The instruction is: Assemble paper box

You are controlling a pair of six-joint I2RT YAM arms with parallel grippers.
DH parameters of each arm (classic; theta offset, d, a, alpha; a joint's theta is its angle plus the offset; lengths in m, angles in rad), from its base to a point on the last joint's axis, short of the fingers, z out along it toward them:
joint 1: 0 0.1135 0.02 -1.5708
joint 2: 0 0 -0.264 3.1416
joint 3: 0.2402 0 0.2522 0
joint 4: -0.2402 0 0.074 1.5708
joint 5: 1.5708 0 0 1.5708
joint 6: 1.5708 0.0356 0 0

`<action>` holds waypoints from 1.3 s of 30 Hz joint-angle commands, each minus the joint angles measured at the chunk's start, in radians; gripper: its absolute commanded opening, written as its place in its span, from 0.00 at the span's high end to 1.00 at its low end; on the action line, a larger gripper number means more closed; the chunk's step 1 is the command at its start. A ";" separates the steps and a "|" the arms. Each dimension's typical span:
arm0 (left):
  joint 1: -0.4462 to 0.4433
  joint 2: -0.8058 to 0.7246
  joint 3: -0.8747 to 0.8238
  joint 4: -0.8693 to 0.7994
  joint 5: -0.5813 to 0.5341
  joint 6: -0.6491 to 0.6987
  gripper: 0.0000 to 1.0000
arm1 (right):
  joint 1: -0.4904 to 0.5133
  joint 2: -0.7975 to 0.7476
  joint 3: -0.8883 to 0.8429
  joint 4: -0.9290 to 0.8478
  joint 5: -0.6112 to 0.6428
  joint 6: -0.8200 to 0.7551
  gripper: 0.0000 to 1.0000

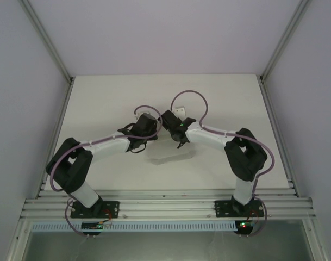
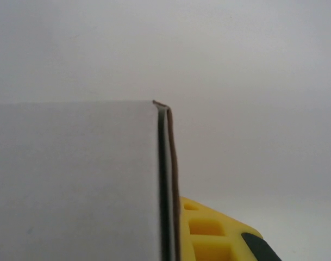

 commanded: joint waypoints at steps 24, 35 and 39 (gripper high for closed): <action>0.013 0.018 0.052 -0.096 -0.020 0.095 1.00 | -0.061 -0.250 -0.385 0.534 -0.469 -0.338 0.06; 0.029 0.018 0.059 -0.106 0.027 0.128 1.00 | -0.081 -0.429 -0.497 0.538 -0.504 -0.380 0.01; 0.042 0.026 0.089 -0.135 0.106 0.195 1.00 | -0.095 -0.475 -0.507 0.492 -0.502 -0.375 0.01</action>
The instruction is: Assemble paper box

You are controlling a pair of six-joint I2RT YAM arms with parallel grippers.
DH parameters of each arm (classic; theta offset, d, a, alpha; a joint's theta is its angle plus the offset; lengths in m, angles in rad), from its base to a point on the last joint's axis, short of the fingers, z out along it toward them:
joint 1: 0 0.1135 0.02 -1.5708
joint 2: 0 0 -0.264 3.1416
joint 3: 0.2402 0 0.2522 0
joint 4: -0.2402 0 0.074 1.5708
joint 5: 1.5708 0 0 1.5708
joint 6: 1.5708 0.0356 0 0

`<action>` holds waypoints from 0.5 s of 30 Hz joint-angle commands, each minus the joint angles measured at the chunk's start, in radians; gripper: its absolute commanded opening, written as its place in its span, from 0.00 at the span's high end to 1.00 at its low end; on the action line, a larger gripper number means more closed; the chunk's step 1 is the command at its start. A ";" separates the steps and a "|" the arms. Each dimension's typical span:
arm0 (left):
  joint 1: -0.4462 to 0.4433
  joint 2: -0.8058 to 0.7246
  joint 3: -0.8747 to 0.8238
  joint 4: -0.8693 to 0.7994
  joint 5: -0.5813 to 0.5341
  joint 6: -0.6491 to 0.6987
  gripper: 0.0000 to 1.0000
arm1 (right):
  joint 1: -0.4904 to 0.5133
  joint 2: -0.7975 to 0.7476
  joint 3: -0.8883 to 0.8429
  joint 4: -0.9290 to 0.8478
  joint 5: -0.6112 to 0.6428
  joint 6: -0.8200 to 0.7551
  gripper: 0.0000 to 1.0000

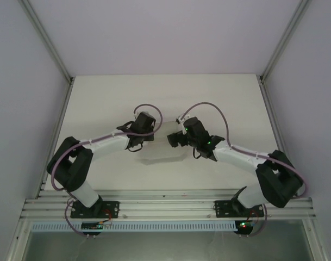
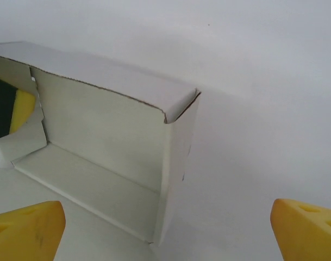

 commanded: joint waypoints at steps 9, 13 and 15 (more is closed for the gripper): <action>0.050 0.108 0.272 -0.367 0.242 0.349 1.00 | -0.084 -0.199 -0.029 -0.228 -0.104 0.058 0.01; 0.053 0.135 0.348 -0.466 0.251 0.467 1.00 | -0.137 -0.269 -0.056 -0.291 -0.152 0.083 0.01; 0.055 0.162 0.402 -0.539 0.244 0.536 1.00 | -0.165 -0.302 -0.070 -0.324 -0.159 0.096 0.02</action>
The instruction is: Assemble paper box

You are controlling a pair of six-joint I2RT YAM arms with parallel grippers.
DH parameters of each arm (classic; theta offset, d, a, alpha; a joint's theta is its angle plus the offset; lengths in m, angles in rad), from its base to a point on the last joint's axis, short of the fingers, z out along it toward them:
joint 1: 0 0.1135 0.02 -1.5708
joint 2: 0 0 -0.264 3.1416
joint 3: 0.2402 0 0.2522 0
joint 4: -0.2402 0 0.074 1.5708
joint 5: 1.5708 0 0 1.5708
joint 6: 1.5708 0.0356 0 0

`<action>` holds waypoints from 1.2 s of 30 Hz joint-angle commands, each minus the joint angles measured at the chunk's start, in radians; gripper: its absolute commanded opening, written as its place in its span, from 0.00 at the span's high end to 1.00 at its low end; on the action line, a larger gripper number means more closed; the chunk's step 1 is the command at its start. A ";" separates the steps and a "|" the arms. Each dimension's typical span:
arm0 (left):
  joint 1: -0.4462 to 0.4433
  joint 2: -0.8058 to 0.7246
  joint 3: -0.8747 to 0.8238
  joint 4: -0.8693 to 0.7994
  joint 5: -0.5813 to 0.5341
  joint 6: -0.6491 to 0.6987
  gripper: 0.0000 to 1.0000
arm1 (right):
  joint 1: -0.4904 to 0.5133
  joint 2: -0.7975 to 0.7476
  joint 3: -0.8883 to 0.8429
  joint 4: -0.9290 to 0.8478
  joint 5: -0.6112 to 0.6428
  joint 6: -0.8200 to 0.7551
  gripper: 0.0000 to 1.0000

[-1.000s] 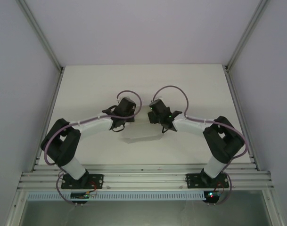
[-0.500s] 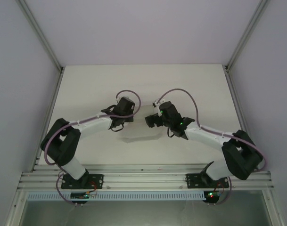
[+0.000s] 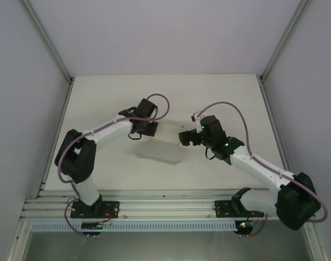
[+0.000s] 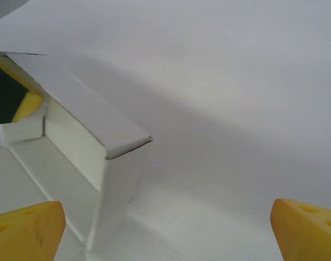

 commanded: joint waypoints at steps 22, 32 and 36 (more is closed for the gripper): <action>-0.186 0.458 0.585 -0.558 -0.359 0.948 0.93 | -0.210 -0.223 -0.151 -0.184 -0.113 0.047 0.01; -0.205 0.574 0.703 -0.515 -0.351 0.991 0.73 | -0.225 -0.259 -0.170 -0.177 -0.144 0.055 0.01; -0.207 0.573 0.726 -0.521 -0.318 0.975 0.59 | -0.227 -0.259 -0.172 -0.176 -0.148 0.056 0.01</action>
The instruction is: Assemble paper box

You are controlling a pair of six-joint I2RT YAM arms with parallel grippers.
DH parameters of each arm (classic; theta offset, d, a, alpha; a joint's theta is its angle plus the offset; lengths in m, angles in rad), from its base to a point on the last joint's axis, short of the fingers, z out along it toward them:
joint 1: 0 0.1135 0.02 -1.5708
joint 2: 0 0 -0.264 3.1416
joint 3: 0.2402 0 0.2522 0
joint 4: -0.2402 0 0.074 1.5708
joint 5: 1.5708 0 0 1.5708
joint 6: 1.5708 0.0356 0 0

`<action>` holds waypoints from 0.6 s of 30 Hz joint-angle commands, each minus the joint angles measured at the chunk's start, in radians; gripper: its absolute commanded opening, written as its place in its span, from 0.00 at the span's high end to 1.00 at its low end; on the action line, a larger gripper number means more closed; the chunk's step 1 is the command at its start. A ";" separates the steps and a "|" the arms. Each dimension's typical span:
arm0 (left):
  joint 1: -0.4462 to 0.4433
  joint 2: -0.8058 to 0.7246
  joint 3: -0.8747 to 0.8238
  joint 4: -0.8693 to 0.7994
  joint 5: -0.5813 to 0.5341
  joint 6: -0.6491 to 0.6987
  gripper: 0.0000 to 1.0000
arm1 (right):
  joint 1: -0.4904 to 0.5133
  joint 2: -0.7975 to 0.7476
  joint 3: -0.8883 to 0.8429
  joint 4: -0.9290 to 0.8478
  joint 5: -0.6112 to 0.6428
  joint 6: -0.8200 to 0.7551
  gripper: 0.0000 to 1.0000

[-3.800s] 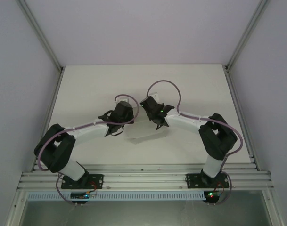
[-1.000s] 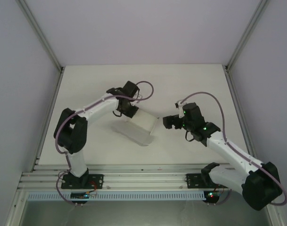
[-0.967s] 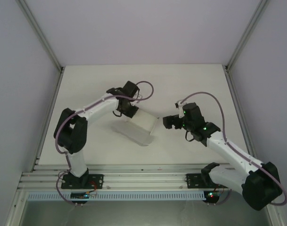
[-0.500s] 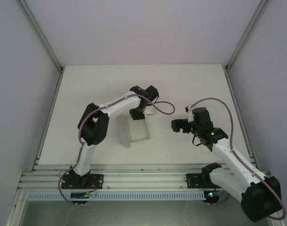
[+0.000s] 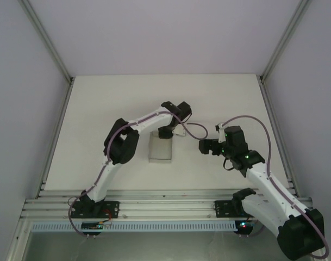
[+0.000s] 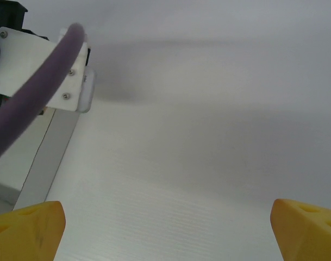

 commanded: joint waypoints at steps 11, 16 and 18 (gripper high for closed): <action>-0.005 -0.175 -0.018 0.053 0.122 -0.043 0.10 | -0.007 -0.025 -0.008 -0.006 -0.048 0.014 0.01; 0.038 -0.360 -0.204 0.375 0.118 -0.143 0.00 | -0.009 -0.039 -0.014 0.027 -0.074 -0.001 0.01; 0.059 -0.425 -0.254 0.500 0.075 -0.239 0.01 | -0.008 -0.031 -0.015 0.048 -0.089 -0.001 0.01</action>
